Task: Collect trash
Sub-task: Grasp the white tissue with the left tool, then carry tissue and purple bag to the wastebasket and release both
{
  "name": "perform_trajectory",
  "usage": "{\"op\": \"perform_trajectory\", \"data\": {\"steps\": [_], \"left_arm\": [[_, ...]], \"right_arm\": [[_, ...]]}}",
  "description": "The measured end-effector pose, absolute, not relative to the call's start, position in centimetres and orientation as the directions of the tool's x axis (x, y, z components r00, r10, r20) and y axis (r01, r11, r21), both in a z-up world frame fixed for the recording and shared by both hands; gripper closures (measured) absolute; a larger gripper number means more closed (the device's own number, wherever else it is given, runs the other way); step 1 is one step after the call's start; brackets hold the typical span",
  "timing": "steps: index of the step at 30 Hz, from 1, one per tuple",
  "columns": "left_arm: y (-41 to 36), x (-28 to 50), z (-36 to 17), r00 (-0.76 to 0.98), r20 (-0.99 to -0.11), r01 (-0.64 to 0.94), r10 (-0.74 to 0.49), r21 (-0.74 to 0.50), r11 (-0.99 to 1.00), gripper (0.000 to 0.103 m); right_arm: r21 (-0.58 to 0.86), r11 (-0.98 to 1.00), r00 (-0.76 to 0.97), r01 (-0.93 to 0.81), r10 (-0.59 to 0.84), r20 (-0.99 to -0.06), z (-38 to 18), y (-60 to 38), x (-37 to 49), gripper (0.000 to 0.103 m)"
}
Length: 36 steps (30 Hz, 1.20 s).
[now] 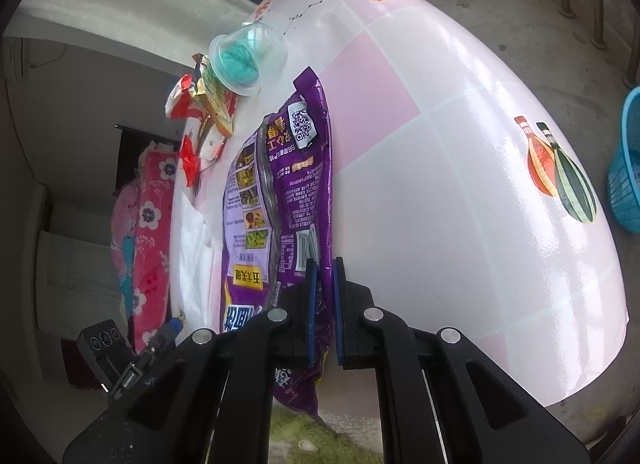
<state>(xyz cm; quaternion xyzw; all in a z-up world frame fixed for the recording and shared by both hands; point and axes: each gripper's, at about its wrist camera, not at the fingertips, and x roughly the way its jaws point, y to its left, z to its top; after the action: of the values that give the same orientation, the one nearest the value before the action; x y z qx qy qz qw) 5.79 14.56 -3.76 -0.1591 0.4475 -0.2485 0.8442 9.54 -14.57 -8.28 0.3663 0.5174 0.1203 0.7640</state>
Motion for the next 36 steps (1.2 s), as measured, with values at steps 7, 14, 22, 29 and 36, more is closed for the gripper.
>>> {"op": "perform_trajectory", "data": {"steps": [7, 14, 22, 29, 36], "left_arm": [[11.5, 8.5, -4.9, 0.518, -0.754, 0.323, -0.404, -0.264, 0.909, 0.053], [11.2, 9.0, -6.6, 0.533, -0.791, 0.318, -0.301, -0.143, 0.937, 0.053], [11.9, 9.1, -6.6, 0.559, -0.786, 0.272, -0.266, -0.129, 0.954, 0.083], [13.2, 9.2, -6.5, 0.552, -0.779, 0.238, -0.296, -0.193, 0.952, 0.103], [13.0, 8.0, -3.5, 0.602, -0.72, 0.259, -0.345, -0.232, 0.938, 0.103]], "right_arm": [[0.714, 0.67, 0.439, 0.206, 0.588, -0.679, -9.0, -14.5, 9.9, 0.087], [0.737, 0.648, 0.426, 0.19, 0.622, -0.657, -9.3, -14.1, 10.4, 0.078], [0.699, 0.695, 0.407, 0.169, 0.597, -0.691, -9.3, -13.6, 10.5, 0.094], [0.721, 0.679, 0.424, 0.141, 0.616, -0.664, -8.5, -13.7, 10.0, 0.102], [0.729, 0.679, 0.482, 0.079, 0.615, -0.625, -5.7, -14.8, 8.9, 0.103]]}}
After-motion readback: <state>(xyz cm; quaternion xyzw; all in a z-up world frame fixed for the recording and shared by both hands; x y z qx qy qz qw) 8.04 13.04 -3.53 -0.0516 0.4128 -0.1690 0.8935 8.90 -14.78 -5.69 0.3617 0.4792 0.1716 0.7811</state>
